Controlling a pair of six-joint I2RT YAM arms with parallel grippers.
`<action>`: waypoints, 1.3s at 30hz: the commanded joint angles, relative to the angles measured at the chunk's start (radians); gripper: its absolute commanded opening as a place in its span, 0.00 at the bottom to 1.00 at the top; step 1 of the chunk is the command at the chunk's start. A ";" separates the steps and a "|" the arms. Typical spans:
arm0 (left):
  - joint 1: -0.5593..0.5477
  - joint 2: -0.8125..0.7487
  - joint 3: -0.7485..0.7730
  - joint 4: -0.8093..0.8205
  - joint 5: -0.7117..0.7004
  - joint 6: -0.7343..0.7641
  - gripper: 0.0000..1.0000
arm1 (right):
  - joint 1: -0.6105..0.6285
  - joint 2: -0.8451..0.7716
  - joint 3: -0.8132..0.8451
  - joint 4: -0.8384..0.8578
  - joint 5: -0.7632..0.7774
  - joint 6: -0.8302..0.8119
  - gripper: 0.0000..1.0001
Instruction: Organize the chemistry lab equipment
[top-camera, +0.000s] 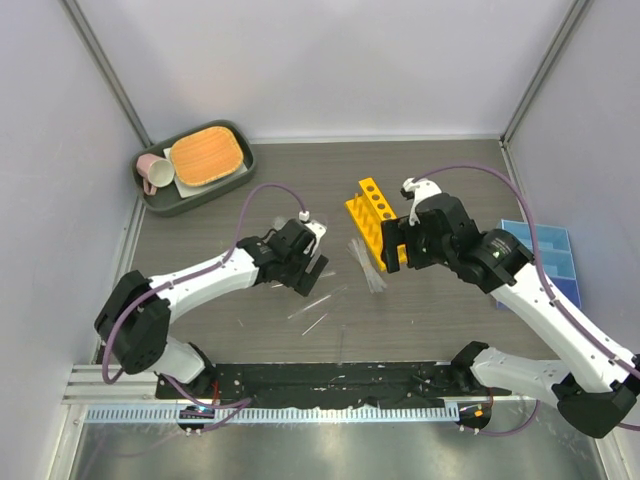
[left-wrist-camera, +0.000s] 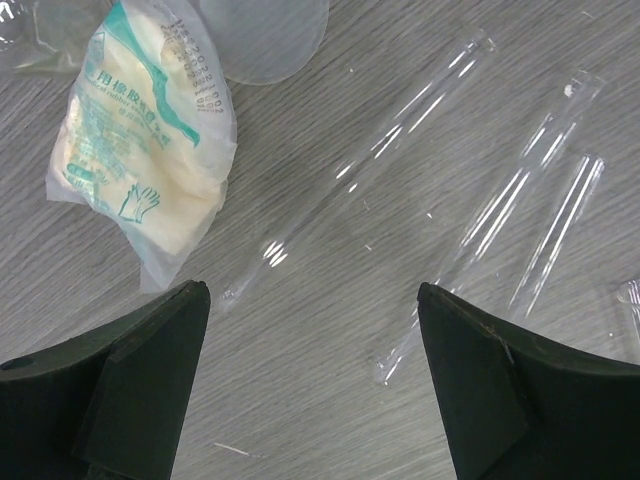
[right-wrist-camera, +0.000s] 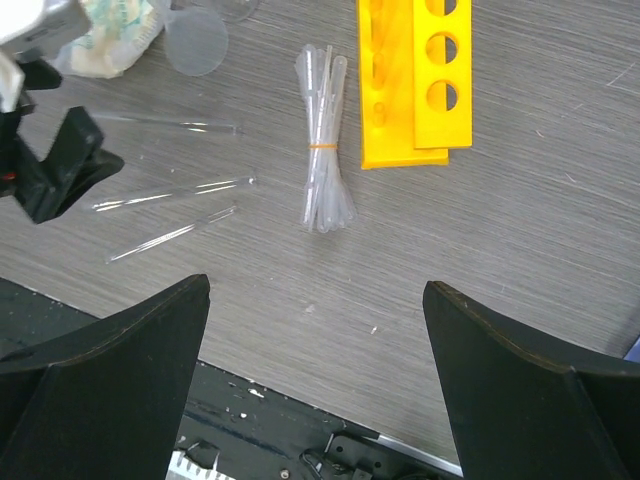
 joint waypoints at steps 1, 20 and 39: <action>0.021 0.033 -0.007 0.065 0.027 0.021 0.89 | 0.009 -0.042 0.000 0.037 -0.036 -0.017 0.94; 0.055 0.159 0.013 0.056 0.086 0.024 0.76 | 0.029 -0.053 -0.029 0.040 -0.022 -0.019 0.93; 0.061 0.280 0.088 -0.006 0.151 0.033 0.50 | 0.033 -0.081 -0.054 0.048 -0.007 -0.017 0.93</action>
